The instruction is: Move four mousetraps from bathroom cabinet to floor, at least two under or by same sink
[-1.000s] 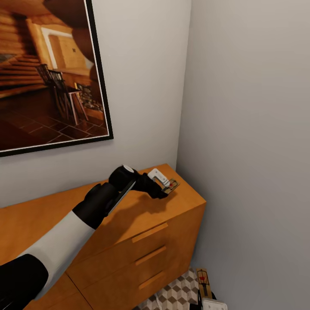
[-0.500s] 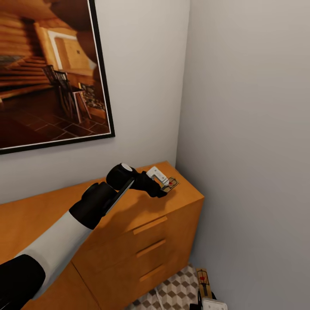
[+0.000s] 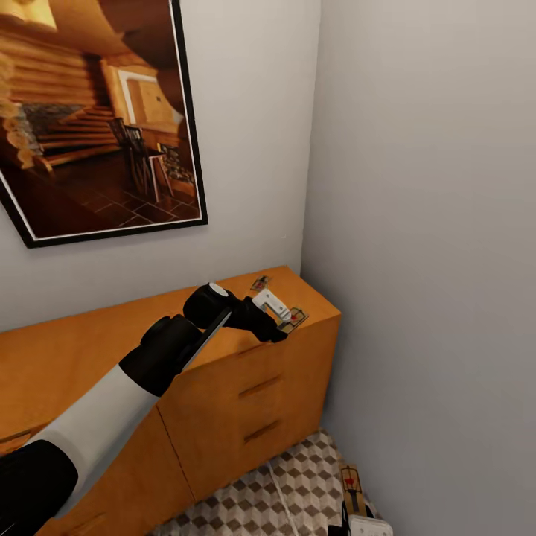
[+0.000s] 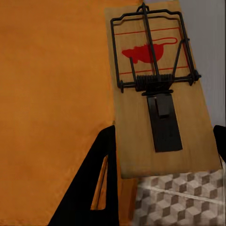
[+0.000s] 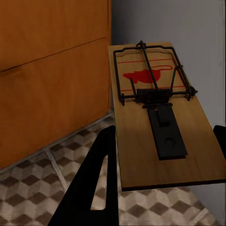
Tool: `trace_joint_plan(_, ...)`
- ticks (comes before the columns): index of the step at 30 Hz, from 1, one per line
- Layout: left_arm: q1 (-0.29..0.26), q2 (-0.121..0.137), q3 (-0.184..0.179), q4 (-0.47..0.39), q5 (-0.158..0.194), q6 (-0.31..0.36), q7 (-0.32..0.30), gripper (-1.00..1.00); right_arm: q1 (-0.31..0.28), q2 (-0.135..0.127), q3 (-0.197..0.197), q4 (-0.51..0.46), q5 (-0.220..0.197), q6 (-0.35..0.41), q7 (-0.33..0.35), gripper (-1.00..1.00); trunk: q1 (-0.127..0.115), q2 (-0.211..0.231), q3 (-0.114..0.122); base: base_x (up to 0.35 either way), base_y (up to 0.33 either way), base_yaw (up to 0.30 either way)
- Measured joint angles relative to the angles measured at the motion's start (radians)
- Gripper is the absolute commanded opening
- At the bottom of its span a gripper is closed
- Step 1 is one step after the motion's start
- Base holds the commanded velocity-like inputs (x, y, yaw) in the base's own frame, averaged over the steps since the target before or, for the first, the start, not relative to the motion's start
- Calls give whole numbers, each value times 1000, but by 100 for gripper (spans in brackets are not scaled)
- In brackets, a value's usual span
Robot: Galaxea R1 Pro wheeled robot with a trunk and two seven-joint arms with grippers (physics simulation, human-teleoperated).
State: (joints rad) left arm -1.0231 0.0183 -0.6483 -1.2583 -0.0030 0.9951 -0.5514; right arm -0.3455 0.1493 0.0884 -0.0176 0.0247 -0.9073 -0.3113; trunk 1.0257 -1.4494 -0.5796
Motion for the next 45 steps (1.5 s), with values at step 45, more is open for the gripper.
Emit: trace_joint_plan(45, 5, -64, -93, 749, 13, -461, 3, -100, 0, -1, 0, 0, 0, -1, -1, -100, -1, 0, 0, -257, 0, 0)
